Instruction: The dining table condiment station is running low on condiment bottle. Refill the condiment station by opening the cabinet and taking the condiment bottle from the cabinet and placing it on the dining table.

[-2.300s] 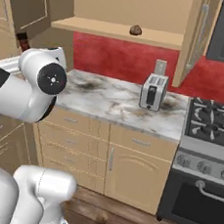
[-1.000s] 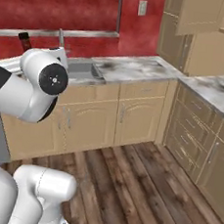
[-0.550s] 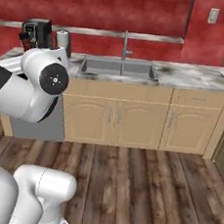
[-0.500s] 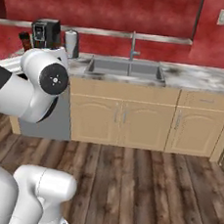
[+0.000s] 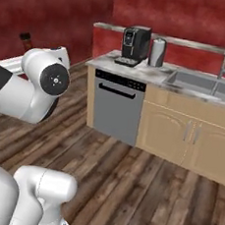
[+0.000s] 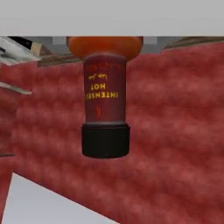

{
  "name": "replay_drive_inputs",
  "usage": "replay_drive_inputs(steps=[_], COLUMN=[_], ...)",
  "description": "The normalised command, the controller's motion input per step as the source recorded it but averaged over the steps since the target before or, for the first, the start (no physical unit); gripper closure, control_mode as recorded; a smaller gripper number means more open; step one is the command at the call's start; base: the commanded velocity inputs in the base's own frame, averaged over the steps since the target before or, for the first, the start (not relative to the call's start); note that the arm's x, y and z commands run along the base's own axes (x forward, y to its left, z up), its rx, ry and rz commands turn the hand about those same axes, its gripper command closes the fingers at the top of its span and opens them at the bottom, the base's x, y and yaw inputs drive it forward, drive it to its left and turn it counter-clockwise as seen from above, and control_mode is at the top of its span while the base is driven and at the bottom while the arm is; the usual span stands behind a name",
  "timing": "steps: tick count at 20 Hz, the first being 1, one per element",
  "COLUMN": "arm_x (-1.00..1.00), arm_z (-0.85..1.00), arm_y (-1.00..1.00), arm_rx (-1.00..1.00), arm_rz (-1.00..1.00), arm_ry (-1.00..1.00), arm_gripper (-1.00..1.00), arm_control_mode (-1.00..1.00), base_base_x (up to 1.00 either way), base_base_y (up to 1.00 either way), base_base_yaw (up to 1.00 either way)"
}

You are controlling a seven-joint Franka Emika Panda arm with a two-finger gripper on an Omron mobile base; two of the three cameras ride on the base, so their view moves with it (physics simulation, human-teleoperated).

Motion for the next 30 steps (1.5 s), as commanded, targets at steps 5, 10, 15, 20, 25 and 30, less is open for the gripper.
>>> replay_drive_inputs(steps=[5, 10, 15, 20, 25, 30], arm_x=[0.0, 0.0, 0.0, 0.0, 0.0, 0.0], arm_z=[0.0, 0.0, 0.0, 0.0, 0.0, 0.0], arm_y=[0.0, 0.0, 0.0, 0.0, 0.0, 0.0], arm_rx=[0.0, 0.0, 0.0, 0.0, 0.0, 0.0], arm_rz=[0.0, 0.0, 0.0, 0.0, 0.0, 0.0], arm_ry=[0.0, 0.0, 0.0, 0.0, 0.0, 0.0], arm_gripper=[1.0, 1.0, 1.0, 1.0, 1.0, 1.0], arm_control_mode=[1.0, 1.0, 1.0, 1.0, 1.0, 1.0], base_base_x=[-0.36, -0.01, 0.79, 1.0, 1.0, 1.0], base_base_y=[0.0, -0.08, -0.39, -0.19, -0.01, 0.22], base_base_yaw=[0.78, 0.71, 0.41, 0.09, -0.04, -0.22])
